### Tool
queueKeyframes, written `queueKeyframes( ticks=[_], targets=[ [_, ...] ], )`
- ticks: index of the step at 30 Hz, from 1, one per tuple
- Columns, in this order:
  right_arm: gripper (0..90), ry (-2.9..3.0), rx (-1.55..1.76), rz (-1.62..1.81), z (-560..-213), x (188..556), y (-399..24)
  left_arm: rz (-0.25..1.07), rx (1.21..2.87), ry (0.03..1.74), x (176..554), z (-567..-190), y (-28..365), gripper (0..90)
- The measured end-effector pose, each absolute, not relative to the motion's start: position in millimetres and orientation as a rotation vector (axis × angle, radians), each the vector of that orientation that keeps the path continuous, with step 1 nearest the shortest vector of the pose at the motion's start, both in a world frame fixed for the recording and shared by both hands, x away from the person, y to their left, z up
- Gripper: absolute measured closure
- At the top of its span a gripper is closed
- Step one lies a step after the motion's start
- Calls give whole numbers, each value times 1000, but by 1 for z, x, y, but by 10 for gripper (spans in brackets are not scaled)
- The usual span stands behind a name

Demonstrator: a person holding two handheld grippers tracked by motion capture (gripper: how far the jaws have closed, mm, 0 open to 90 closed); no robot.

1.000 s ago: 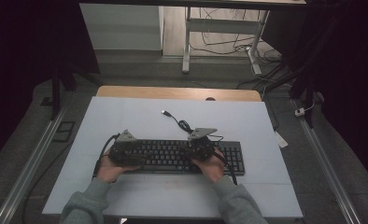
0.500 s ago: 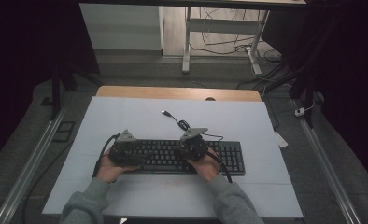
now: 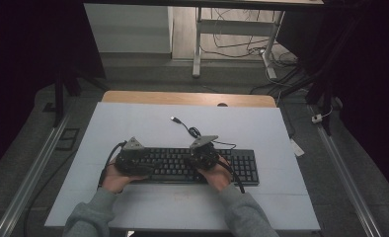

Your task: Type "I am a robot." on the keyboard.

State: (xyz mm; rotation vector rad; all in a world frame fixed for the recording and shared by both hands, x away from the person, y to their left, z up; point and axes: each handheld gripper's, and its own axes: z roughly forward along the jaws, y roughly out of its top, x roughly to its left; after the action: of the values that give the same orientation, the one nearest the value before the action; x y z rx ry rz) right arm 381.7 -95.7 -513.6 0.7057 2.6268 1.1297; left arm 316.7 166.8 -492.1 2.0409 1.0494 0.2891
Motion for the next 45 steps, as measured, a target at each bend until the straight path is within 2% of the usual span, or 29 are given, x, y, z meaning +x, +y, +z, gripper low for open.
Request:
queueKeyframes(
  ticks=[8, 15, 23, 28, 36, 45],
  targets=[
    [896, 2601, 700, 1175, -508, 379, -99, 293, 2038, 1050, 317, -492, 167, 306],
    [893, 2553, 720, 1219, -494, 368, -125, 298, 2031, 1060, 317, -492, 168, 307],
    [702, 2484, 771, 1234, -492, 353, -160, 308, 2039, 1056, 317, -492, 167, 308],
    [619, 2471, 782, 1236, -493, 346, -178, 313, 2037, 1059, 318, -493, 167, 309],
    [581, 2446, 798, 1258, -493, 339, -201, 320, 2034, 1055, 317, -492, 168, 309],
    [573, 2451, 787, 1252, -494, 339, -201, 332, 2025, 1053, 316, -491, 170, 311]
  ],
)
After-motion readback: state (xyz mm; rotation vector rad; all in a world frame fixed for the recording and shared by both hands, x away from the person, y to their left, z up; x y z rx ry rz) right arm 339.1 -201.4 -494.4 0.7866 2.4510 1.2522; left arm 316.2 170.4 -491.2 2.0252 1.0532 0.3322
